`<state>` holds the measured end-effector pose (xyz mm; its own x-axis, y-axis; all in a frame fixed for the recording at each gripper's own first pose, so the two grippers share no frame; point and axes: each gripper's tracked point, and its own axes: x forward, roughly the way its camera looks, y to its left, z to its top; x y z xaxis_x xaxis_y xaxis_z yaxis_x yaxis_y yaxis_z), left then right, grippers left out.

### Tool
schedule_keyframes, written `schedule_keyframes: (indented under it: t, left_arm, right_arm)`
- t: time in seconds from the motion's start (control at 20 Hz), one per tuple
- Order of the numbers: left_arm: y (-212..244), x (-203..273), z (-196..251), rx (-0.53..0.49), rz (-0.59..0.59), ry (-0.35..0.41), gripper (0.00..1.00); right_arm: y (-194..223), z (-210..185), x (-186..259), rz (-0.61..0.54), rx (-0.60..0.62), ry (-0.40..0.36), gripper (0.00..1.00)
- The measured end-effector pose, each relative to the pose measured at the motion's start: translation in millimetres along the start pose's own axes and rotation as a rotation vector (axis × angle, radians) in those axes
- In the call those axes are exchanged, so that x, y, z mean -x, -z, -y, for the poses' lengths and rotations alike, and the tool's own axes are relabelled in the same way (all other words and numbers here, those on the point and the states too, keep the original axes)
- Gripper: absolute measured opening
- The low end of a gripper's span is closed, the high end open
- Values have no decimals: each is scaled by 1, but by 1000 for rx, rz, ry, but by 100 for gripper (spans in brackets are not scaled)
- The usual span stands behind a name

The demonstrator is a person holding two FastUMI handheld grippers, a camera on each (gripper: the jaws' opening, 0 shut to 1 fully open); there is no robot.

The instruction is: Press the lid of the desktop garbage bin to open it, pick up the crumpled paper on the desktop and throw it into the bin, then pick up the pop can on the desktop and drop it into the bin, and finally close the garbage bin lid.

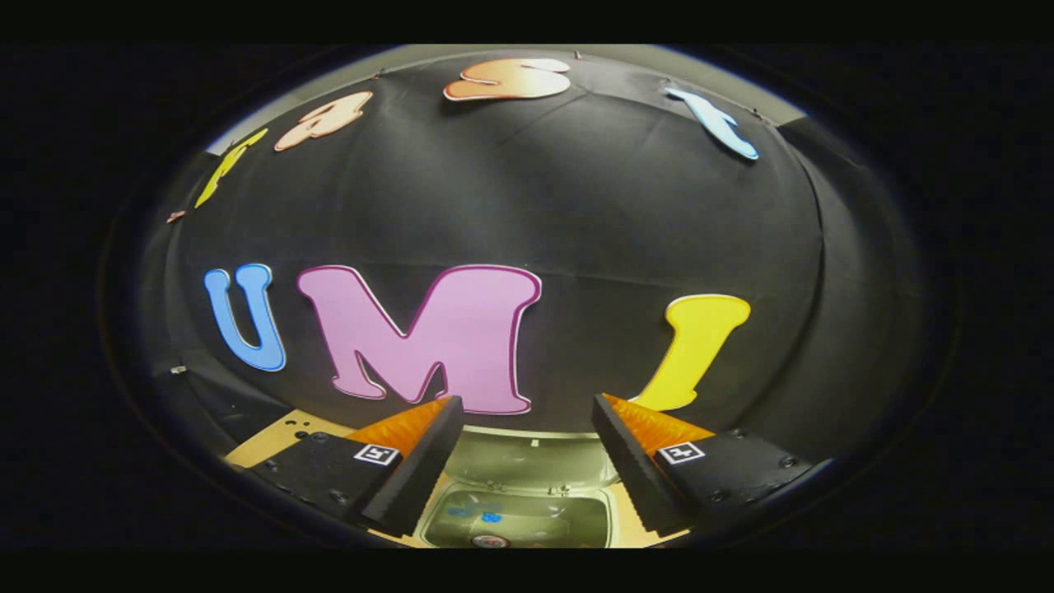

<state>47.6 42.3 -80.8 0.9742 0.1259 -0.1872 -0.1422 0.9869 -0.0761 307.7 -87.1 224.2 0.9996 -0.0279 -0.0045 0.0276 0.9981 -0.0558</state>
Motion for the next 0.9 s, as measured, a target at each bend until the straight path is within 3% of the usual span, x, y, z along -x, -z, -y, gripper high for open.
schedule_keyframes:
  t: [0.4,0.9]
  left_arm:
    - [-8,-4,15,-25,10,-2,96]
    - [-5,-7,21,-52,8,55,96]
  right_arm:
    - [17,0,-24,-75,-93,-35,100]
    - [32,-5,18,-102,-69,-39,98]
